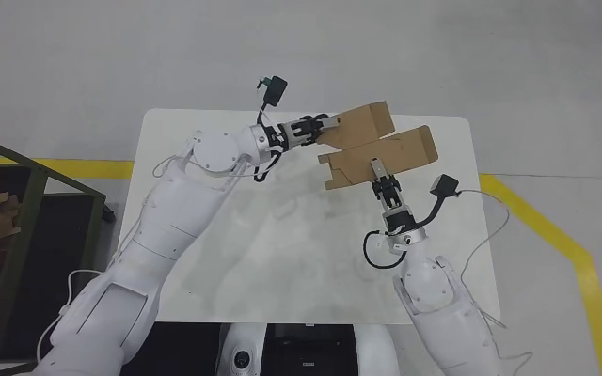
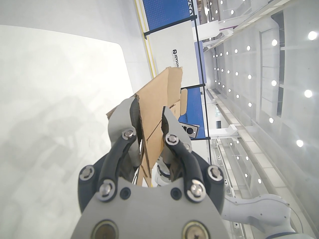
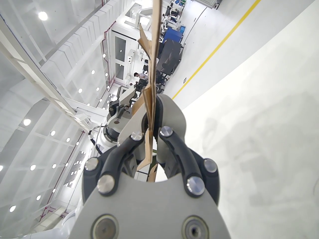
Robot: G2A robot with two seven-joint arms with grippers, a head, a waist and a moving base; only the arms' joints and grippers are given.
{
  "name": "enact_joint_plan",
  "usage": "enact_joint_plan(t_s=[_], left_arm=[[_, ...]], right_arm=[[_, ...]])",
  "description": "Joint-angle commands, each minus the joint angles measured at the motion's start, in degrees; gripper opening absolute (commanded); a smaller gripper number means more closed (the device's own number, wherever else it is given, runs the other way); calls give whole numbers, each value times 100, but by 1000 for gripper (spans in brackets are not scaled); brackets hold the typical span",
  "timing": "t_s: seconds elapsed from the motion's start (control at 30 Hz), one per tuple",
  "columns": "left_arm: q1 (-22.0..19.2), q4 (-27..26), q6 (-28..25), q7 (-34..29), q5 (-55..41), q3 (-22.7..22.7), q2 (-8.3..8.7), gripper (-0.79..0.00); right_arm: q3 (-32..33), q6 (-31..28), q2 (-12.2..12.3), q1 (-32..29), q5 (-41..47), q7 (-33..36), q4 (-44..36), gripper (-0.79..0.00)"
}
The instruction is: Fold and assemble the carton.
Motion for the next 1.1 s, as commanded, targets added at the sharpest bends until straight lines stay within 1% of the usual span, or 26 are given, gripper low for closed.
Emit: enact_joint_plan(t_s=[0.0,0.07,0.27,0.3,0.33,0.4,0.47,0.5,0.77,0.8,0.83,0.87,1.07], left_arm=[[10,-16,-11,-25,5,-5,-2,-708],[18,-32,-18,-65,30,-5,-3,-705],[20,-48,-14,-137,135,15,-12,-551],[22,-50,-15,-140,145,17,-14,-539],[25,-52,-14,-139,149,16,-16,-551],[32,-60,-26,-134,171,12,-19,-603],[46,-76,-39,-130,196,5,-20,-680],[52,-85,-44,-134,215,2,-20,-785],[75,-142,-49,-174,287,-14,-27,-785],[81,-146,-64,-178,267,-19,-30,-785],[88,-148,-80,-192,228,-27,-33,-785],[94,-144,-96,-225,164,-40,-35,-785],[109,-69,-208,-418,-100,-193,-24,-785]], right_arm=[[5,9,-6,-4,-5,-4,5,-785],[10,16,-13,-4,0,-7,4,-785],[21,47,-34,3,4,7,23,-785],[21,56,-38,4,6,8,23,-785],[24,59,-41,5,5,11,24,-785],[32,72,-48,4,7,7,29,-785],[35,80,-54,3,2,10,26,-785],[38,81,-57,2,0,13,25,-785],[56,122,-81,-8,-12,33,11,-785],[58,125,-84,-10,3,38,6,-686],[66,136,-87,-13,24,33,3,-222],[76,148,-90,-14,40,34,-3,0],[248,136,-87,-13,174,127,25,0]])
